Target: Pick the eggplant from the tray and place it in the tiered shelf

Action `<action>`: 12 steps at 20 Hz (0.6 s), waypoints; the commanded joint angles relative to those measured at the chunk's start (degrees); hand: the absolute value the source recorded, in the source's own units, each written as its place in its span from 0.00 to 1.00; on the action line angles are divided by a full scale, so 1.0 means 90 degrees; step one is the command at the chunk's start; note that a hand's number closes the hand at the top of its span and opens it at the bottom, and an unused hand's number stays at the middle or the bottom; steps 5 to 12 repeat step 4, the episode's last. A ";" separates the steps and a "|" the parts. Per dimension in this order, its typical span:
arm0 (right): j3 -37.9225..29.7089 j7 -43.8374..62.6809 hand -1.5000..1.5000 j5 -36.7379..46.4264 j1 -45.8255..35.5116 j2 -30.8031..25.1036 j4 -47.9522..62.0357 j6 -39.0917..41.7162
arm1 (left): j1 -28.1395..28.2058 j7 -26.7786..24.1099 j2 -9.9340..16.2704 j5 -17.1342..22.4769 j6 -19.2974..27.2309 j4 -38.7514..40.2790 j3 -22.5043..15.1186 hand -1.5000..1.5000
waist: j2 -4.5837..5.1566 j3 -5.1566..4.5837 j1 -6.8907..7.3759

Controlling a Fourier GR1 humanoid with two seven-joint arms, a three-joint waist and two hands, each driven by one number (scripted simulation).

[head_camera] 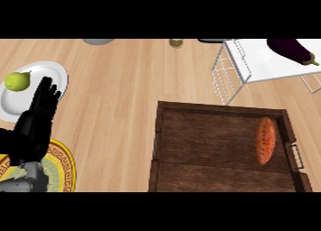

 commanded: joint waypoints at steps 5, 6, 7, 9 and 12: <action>-0.0064 -0.0535 0.00 -0.0166 0.0325 -0.0542 0.0495 0.0668 | -0.0417 -0.0216 -0.0071 -0.0089 0.0026 0.0583 0.0028 0.50 | 0.0037 0.0004 0.0046; -0.0064 -0.0535 0.00 -0.0166 0.0325 -0.0542 0.0495 0.0668 | -0.0417 -0.0216 -0.0071 -0.0089 0.0026 0.0583 0.0028 0.50 | 0.0037 0.0004 0.0046; -0.0064 -0.0535 0.00 -0.0166 0.0325 -0.0542 0.0495 0.0668 | -0.0417 -0.0216 -0.0071 -0.0089 0.0026 0.0583 0.0028 0.50 | 0.0037 0.0004 0.0046; -0.0064 -0.0535 0.00 -0.0166 0.0325 -0.0542 0.0495 0.0668 | -0.0417 -0.0216 -0.0071 -0.0089 0.0026 0.0583 0.0028 0.50 | 0.0037 0.0004 0.0046; -0.0064 -0.0535 0.00 -0.0166 0.0325 -0.0542 0.0495 0.0668 | -0.0417 -0.0216 -0.0071 -0.0089 0.0026 0.0583 0.0028 0.50 | 0.0037 0.0004 0.0046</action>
